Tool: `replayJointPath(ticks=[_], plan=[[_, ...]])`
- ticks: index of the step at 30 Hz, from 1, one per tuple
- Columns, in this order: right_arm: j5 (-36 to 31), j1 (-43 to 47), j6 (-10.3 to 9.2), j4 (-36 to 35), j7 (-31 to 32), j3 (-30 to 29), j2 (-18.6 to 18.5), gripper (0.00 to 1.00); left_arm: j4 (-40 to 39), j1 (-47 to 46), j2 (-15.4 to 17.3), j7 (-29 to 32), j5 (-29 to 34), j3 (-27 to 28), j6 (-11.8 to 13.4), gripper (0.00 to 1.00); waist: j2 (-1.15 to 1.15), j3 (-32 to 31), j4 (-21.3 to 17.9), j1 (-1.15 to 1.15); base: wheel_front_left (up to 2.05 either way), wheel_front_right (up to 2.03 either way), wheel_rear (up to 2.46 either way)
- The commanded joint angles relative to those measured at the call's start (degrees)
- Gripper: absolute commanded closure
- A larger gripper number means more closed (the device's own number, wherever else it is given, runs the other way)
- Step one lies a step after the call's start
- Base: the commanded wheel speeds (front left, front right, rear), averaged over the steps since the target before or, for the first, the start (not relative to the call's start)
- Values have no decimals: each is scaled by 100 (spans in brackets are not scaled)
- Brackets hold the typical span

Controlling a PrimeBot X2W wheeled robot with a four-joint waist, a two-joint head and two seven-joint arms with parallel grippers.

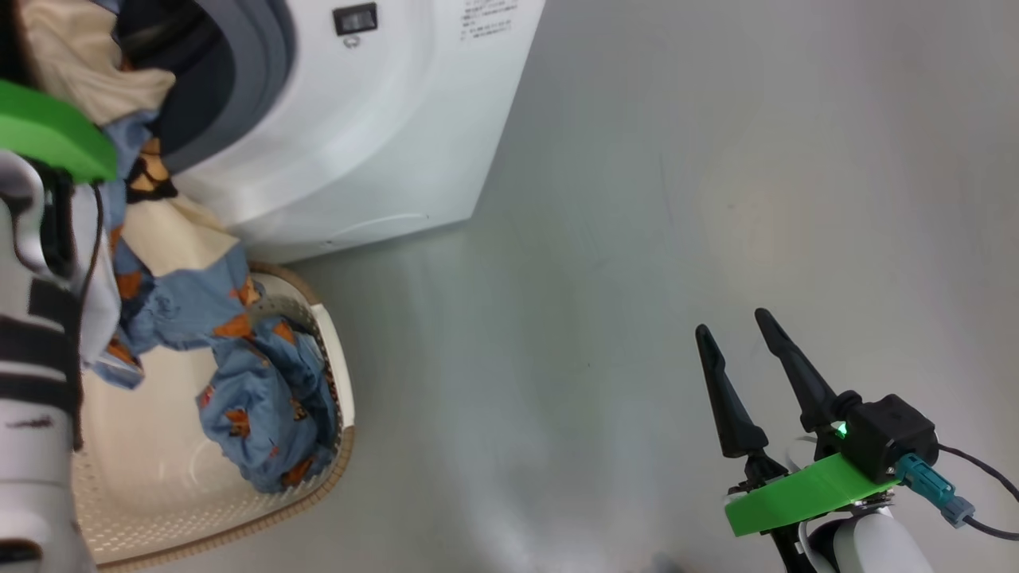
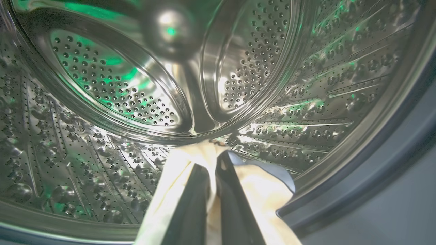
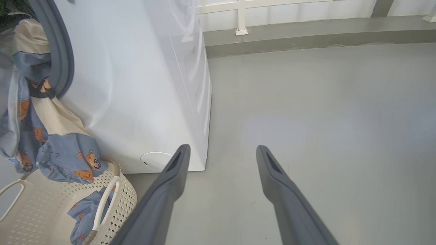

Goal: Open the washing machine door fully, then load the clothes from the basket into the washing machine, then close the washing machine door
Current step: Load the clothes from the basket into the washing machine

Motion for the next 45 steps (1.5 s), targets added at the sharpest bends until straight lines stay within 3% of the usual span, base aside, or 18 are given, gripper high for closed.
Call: replayJointPath(ticks=[1,8,19,27,33,35,42,45], plan=[[104,-3,8,-116,-28,166,-27,0,-81,-175,301,-14,16,73,-10,100,0,187,-98,0,0,0,0],[190,-76,8,-233,-28,232,-27,0,415,-946,410,144,-8,-73,-15,100,0,673,-110,0,0,0,0],[301,-207,8,-220,-28,386,-27,0,1152,-1977,583,1090,216,-646,-21,100,0,1071,-126,0,0,0,0],[359,-214,8,-197,-28,495,-27,0,1351,-2388,628,1071,212,-866,-23,100,0,1203,-182,0,0,0,0],[400,-230,8,-172,-28,589,-27,0,865,-2616,831,28,522,-1125,175,100,0,1308,-258,0,0,0,0],[400,-230,8,-172,-28,589,-27,0,865,-2616,831,28,522,-1125,175,100,0,1308,-258,0,0,0,0],[484,-266,8,-142,-28,651,-27,0,-906,-2249,1094,-36,686,-1211,334,100,0,1338,-327,0,0,0,0],[492,-280,8,-100,-28,642,-27,0,-934,-2003,1094,-37,569,-1127,359,100,0,1301,-319,0,0,0,0]])
